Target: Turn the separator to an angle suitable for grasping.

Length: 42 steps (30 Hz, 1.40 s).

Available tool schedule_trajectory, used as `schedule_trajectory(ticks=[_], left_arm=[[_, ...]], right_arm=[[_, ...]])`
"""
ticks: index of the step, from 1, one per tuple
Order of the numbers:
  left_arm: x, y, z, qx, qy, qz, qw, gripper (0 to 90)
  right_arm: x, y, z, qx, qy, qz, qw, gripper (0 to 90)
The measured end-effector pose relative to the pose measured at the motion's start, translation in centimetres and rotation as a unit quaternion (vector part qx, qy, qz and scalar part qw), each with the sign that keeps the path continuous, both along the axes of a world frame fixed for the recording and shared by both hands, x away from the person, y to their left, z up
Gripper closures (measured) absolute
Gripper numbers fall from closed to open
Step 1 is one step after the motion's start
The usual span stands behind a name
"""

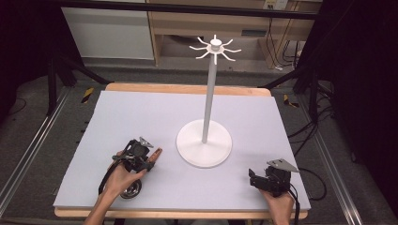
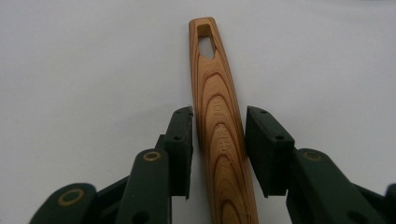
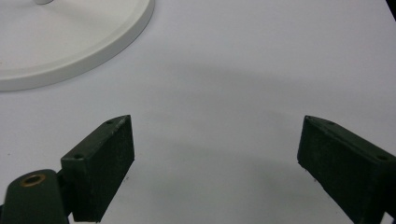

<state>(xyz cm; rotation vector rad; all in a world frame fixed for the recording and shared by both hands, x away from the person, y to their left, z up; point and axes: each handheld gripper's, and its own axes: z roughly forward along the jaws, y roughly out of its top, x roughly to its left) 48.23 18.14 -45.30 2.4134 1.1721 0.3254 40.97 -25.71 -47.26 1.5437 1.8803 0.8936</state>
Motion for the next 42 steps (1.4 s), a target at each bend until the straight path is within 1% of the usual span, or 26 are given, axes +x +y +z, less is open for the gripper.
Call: schedule_trajectory(ticks=[14, 16, 22, 24, 26, 29, 30, 34, 42], left_arm=[[0.38, -0.27, -0.07, 0.014, 0.015, -0.001, 0.9998, 62.4], [0.44, -0.26, -0.07, 0.009, 0.02, 0.001, 0.9998, 62.4], [0.48, -0.21, -0.08, 0.009, 0.019, 0.003, 0.9998, 62.5], [0.53, -0.23, -0.06, 0.008, 0.021, 0.007, 0.9997, 62.9], [0.62, -0.37, 0.03, 0.014, 0.026, 0.011, 0.9995, 63.6], [0.67, -0.6, 0.07, 0.015, 0.029, 0.02, 0.9993, 64.6], [0.71, -0.56, 0.12, 0.017, 0.032, 0.02, 0.9991, 65.5], [0.71, -0.46, 0.11, 0.012, 0.032, 0.024, 0.9991, 67.1], [0.76, -0.46, 0.13, 0.015, 0.034, 0.019, 0.9991, 66.9]], right_arm=[[0.1, 0.05, -0.07, 0.0, 0.004, 0.004, 1.0, 11.4], [0.1, 0.06, -0.06, 0.0, 0.004, 0.004, 1.0, 11.4], [0.11, -0.03, -0.05, 0.003, 0.006, 0.001, 1.0, 11.4], [0.11, -0.11, -0.02, 0.002, 0.005, 0.002, 1.0, 11.4], [0.11, -0.12, -0.02, 0.003, 0.006, 0.001, 1.0, 11.4], [0.13, -0.15, -0.02, 0.003, 0.006, 0.002, 1.0, 11.4], [0.12, -0.2, -0.02, 0.002, 0.005, 0.002, 1.0, 11.4], [0.1, -0.27, 0.0, 0.003, 0.004, 0.0, 1.0, 11.3], [0.16, -0.25, -0.03, 0.002, 0.005, 0.003, 1.0, 11.3]])
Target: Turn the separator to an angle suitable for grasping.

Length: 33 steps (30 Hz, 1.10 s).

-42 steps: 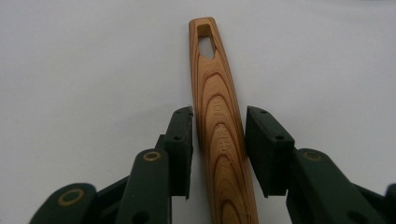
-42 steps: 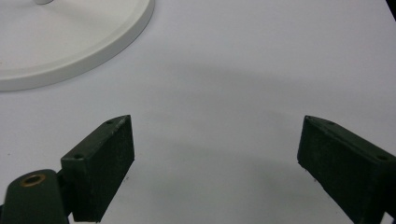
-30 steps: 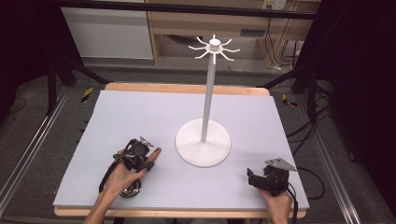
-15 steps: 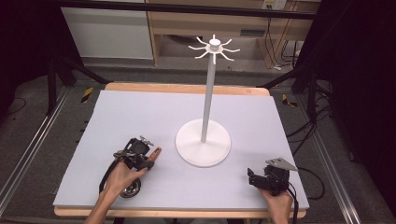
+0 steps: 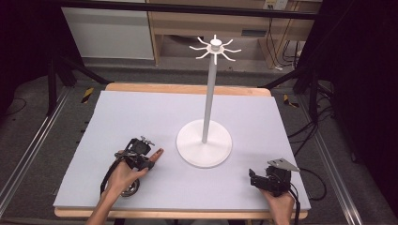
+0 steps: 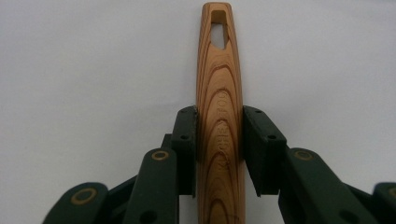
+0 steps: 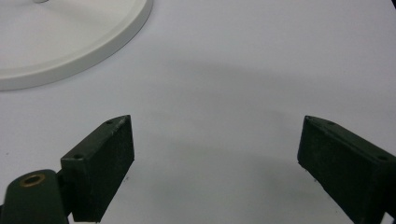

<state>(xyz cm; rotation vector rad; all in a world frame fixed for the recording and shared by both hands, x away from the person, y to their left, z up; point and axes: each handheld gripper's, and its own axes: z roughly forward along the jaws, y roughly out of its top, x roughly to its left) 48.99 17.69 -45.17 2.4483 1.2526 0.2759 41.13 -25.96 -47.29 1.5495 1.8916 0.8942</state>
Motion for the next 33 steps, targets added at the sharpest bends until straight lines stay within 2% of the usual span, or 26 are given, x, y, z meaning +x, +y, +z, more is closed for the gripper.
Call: schedule_trajectory(ticks=[12, 26, 33], left_arm=[[0.0, -0.2, 0.0, 0.007, -0.001, -0.005, 1.0, 66.8], [-0.1, 0.3, 0.1, -0.01, -0.004, -0.009, 0.9999, 67.3], [-0.9, 0.5, 1.1, -0.022, -0.025, -0.014, 0.9994, 67.5]], right_arm=[[0.0, 0.1, 0.0, 0.002, 0.001, -0.002, 1.0, 11.3], [0.0, 0.0, 0.0, 0.003, 0.004, -0.002, 1.0, 11.3], [0.0, 0.1, 0.0, 0.002, 0.003, 0.0, 1.0, 11.3]])
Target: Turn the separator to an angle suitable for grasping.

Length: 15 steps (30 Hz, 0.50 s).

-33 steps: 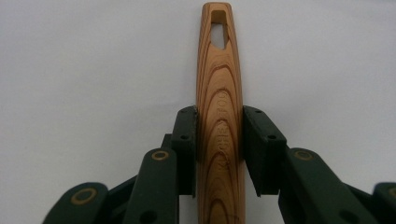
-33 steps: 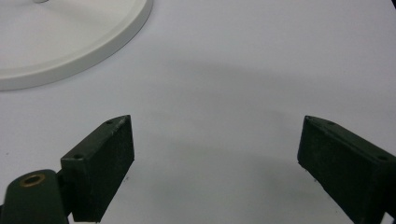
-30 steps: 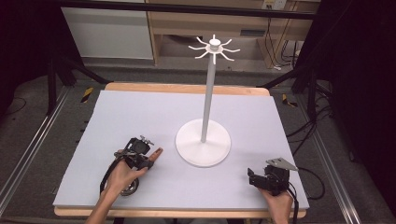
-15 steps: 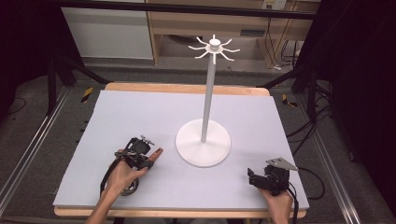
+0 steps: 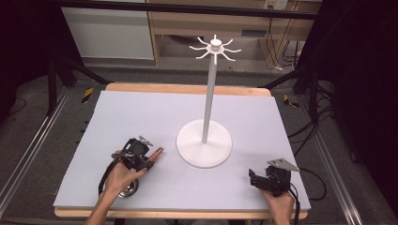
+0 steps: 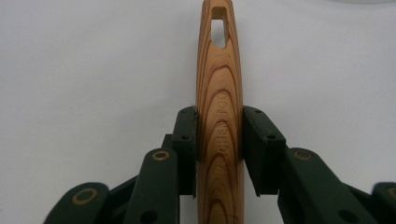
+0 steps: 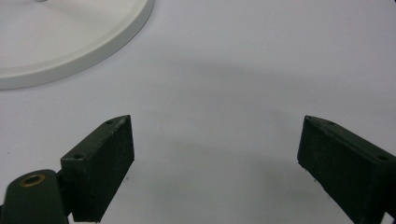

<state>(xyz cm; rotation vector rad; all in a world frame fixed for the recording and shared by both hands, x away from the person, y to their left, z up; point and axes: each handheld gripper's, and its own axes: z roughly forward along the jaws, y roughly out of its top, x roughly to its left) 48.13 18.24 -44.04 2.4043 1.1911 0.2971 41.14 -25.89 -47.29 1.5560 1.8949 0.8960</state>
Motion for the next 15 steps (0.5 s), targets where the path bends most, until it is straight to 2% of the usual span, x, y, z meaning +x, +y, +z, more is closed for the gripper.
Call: schedule_trajectory(ticks=[1, 7, 15], left_arm=[[-0.2, 0.2, 0.5, -0.009, -0.01, 0.001, 0.9999, 67.5], [-0.7, 0.7, 1.6, -0.027, -0.029, 0.001, 0.9992, 67.6], [-1.4, 1.3, 3.1, -0.053, -0.06, 0.004, 0.9968, 67.6]], right_arm=[[0.0, 0.0, 0.0, 0.0, 0.0, 0.0, 1.0, 11.3], [0.0, -0.1, 0.0, -0.002, -0.001, 0.002, 1.0, 11.3], [0.0, -0.1, 0.0, -0.001, -0.002, 0.002, 1.0, 11.3]])
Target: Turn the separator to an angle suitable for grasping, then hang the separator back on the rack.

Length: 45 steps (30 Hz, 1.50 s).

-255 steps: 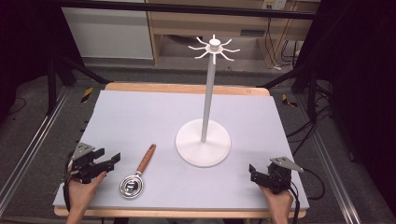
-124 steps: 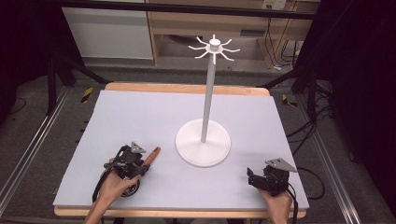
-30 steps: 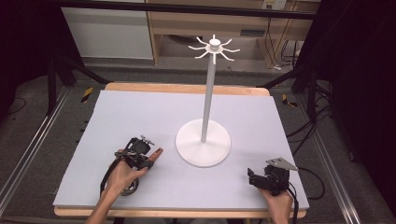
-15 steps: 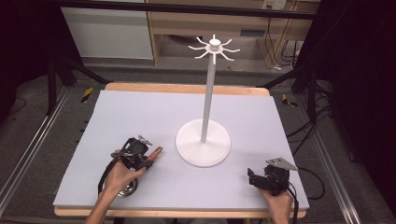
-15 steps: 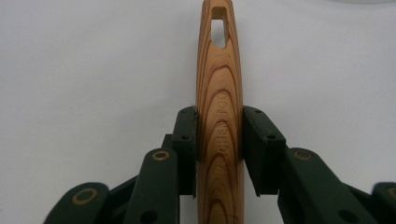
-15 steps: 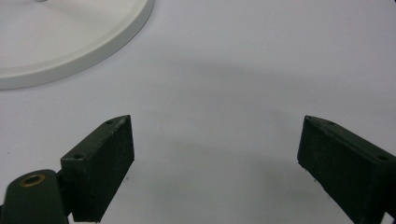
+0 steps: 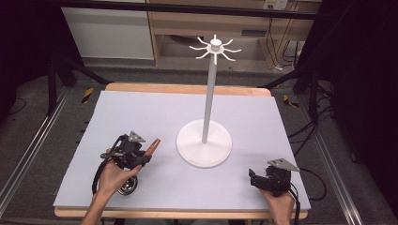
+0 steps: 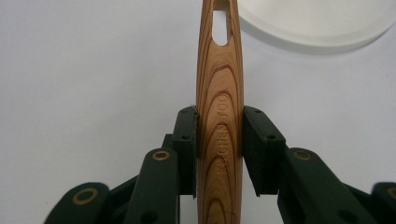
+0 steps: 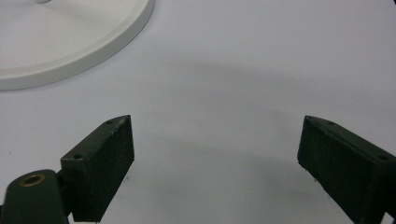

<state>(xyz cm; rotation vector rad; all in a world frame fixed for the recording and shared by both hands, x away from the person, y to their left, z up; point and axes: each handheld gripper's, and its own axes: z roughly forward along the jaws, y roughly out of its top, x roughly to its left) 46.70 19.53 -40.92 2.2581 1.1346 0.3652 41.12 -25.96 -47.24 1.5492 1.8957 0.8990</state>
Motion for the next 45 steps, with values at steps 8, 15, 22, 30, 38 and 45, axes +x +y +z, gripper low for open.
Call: schedule_trajectory(ticks=[8, 15, 22, 30, 38, 45], left_arm=[[-1.2, 0.4, 1.7, -0.043, -0.061, 0.004, 0.9972, 67.6], [-2.6, 0.6, 3.2, -0.088, -0.124, 0.007, 0.9884, 67.5], [-3.9, 1.3, 4.8, -0.137, -0.177, 0.015, 0.9745, 67.5], [-4.8, 2.0, 6.3, -0.174, -0.213, 0.018, 0.9612, 67.5], [-4.6, 2.6, 7.8, -0.202, -0.23, 0.018, 0.9518, 67.5], [-4.1, 2.1, 9.2, -0.213, -0.243, 0.014, 0.9463, 67.5]], right_arm=[[0.0, 0.0, 0.0, 0.005, 0.002, -0.005, 1.0, 11.3], [0.0, -0.1, 0.0, 0.004, 0.002, -0.006, 1.0, 11.3], [0.0, -0.1, 0.0, 0.002, 0.001, -0.007, 1.0, 11.3], [0.0, -0.1, -0.1, 0.002, 0.002, -0.005, 1.0, 11.3], [-0.1, -0.2, -0.1, 0.002, 0.0, -0.008, 1.0, 11.3], [-0.2, -0.2, -0.1, 0.006, -0.001, -0.009, 0.9999, 11.3]])
